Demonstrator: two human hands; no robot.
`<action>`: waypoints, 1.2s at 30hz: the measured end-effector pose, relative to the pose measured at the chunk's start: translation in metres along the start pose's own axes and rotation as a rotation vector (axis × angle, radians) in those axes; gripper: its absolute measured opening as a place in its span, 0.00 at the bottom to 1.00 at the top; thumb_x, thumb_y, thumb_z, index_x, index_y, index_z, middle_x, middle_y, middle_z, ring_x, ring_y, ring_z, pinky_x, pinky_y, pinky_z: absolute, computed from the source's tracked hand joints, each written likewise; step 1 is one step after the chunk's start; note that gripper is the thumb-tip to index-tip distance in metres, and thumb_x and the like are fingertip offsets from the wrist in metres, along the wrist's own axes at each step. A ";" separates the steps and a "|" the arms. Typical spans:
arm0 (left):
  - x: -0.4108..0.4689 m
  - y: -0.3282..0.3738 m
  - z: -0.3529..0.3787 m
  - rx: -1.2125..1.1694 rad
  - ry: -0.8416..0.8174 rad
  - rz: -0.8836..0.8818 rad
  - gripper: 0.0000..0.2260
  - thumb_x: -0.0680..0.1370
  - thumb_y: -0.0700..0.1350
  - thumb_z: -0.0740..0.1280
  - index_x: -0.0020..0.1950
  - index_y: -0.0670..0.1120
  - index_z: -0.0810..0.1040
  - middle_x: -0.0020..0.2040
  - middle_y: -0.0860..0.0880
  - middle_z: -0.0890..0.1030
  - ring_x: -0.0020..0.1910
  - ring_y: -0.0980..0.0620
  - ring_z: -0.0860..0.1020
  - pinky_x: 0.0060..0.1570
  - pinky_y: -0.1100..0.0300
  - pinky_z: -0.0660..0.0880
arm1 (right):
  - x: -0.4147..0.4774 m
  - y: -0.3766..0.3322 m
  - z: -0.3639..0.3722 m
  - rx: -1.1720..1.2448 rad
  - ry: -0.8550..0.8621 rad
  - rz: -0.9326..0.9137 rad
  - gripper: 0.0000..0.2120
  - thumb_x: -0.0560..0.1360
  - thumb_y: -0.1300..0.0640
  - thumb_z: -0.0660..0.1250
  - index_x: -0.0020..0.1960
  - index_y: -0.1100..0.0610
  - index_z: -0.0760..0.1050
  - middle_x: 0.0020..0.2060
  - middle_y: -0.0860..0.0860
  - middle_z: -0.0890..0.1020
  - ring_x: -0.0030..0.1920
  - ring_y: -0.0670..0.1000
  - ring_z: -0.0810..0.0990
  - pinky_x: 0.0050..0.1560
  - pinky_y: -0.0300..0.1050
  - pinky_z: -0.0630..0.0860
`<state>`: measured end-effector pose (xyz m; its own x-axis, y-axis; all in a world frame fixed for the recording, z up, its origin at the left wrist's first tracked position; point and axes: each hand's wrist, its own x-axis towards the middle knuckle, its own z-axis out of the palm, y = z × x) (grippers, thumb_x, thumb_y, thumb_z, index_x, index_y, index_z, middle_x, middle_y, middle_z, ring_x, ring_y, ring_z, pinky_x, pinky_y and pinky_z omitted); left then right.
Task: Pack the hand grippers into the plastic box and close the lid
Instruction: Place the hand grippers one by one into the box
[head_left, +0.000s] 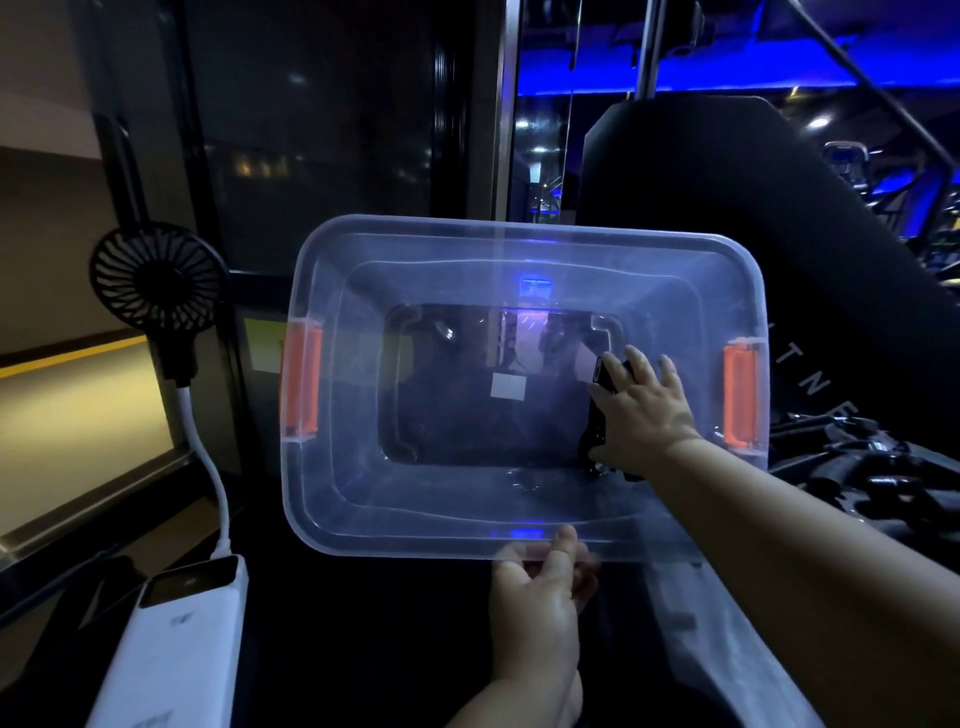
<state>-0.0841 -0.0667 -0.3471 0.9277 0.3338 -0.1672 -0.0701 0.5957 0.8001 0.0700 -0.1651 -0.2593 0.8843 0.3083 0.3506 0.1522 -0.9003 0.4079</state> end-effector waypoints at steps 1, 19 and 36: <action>0.001 0.000 0.000 0.004 0.005 0.004 0.07 0.77 0.41 0.67 0.47 0.39 0.71 0.37 0.42 0.82 0.34 0.51 0.81 0.40 0.57 0.77 | -0.002 -0.001 -0.001 0.030 0.015 -0.004 0.38 0.69 0.34 0.64 0.75 0.47 0.59 0.78 0.52 0.49 0.77 0.58 0.43 0.73 0.62 0.43; -0.004 0.005 0.000 0.060 -0.050 0.048 0.07 0.78 0.43 0.66 0.50 0.41 0.71 0.38 0.45 0.81 0.34 0.52 0.80 0.35 0.61 0.79 | -0.158 0.048 -0.004 0.686 0.588 0.157 0.08 0.73 0.52 0.67 0.44 0.56 0.81 0.43 0.52 0.79 0.42 0.57 0.79 0.40 0.47 0.76; -0.011 0.004 0.001 0.091 -0.034 0.066 0.06 0.78 0.43 0.66 0.45 0.43 0.71 0.40 0.45 0.80 0.36 0.51 0.79 0.35 0.62 0.79 | -0.232 0.088 0.033 0.402 -0.112 0.401 0.31 0.72 0.29 0.55 0.69 0.45 0.62 0.59 0.47 0.77 0.64 0.49 0.72 0.65 0.49 0.60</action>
<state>-0.0945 -0.0687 -0.3412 0.9340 0.3446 -0.0939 -0.0997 0.5040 0.8579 -0.1078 -0.3262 -0.3322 0.9454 -0.0959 0.3115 -0.0683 -0.9928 -0.0981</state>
